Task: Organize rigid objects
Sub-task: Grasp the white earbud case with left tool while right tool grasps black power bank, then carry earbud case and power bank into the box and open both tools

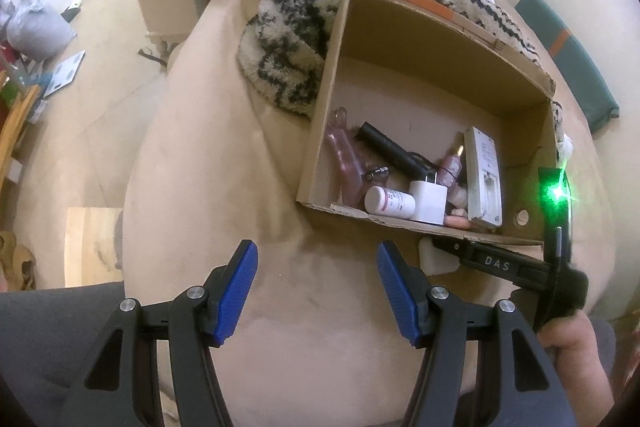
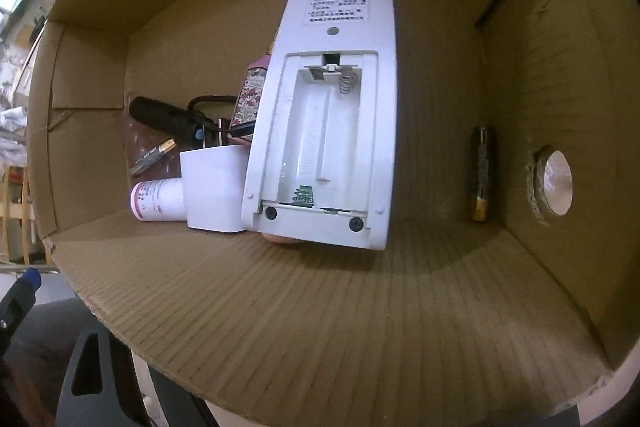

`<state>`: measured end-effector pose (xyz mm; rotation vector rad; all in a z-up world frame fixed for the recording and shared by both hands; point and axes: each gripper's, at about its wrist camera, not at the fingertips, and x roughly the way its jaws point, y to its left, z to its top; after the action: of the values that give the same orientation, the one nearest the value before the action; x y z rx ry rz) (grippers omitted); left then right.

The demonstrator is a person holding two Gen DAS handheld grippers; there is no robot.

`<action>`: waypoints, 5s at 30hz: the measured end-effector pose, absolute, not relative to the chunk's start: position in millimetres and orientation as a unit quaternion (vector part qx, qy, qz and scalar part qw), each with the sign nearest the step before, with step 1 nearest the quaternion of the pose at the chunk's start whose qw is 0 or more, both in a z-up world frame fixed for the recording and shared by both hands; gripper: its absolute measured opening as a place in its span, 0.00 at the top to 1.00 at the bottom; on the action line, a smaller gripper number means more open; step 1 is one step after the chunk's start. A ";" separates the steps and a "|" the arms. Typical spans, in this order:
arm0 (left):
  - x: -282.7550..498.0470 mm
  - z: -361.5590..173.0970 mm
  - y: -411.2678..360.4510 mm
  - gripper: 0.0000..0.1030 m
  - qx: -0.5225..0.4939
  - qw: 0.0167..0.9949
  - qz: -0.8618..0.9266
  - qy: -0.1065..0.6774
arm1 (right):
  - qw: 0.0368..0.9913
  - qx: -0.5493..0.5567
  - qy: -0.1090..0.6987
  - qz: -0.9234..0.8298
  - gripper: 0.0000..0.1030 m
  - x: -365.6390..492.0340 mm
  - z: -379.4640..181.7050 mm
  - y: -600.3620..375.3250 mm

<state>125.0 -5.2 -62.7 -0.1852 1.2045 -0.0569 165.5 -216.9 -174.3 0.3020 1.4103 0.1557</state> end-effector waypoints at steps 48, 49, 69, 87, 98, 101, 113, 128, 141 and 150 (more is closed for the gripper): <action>157.0 -160.8 -161.5 0.36 0.001 0.784 -0.035 0.620 | 0.783 0.372 0.498 -0.015 0.17 81.3 -100.6 -331.2; 159.5 -164.2 -164.8 0.36 0.003 0.783 -0.035 0.621 | 0.782 0.374 0.498 -0.014 0.17 80.8 -100.9 -332.4; 152.4 -171.7 -131.3 0.49 0.033 0.787 -0.021 0.616 | 0.782 0.364 0.506 -0.012 0.17 83.1 -102.7 -327.2; 116.0 -107.2 -3.9 0.49 -0.020 0.817 0.006 0.576 | 0.830 0.274 0.486 0.002 0.17 79.6 -76.3 -296.2; 132.4 -19.3 -15.5 0.49 -0.007 0.880 -0.009 0.475 | 0.849 0.208 0.482 0.061 0.17 103.0 -48.6 -262.6; 146.6 -10.2 -32.9 0.49 0.007 0.889 -0.014 0.457 | 0.851 0.200 0.481 0.069 0.17 119.3 -40.6 -256.0; 195.5 -47.3 -60.8 0.49 0.036 0.882 -0.045 0.468 | 0.837 0.172 0.515 0.071 0.17 152.0 -84.9 -241.5; 199.6 -73.9 -67.8 0.49 0.037 0.863 -0.057 0.500 | 0.845 0.106 0.520 0.061 0.17 163.8 -92.4 -221.1; 200.5 -67.9 -63.2 0.57 0.021 0.862 -0.062 0.503 | 0.846 0.126 0.514 0.068 0.17 163.5 -90.1 -225.4; 199.3 -65.4 -58.5 0.48 0.001 0.858 -0.066 0.510 | 0.856 0.180 0.479 0.075 0.00 160.8 -76.4 -241.0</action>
<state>199.3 -58.5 -65.4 0.0023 1.0711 -0.1391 160.8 -241.0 -76.4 0.3778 1.0072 0.1580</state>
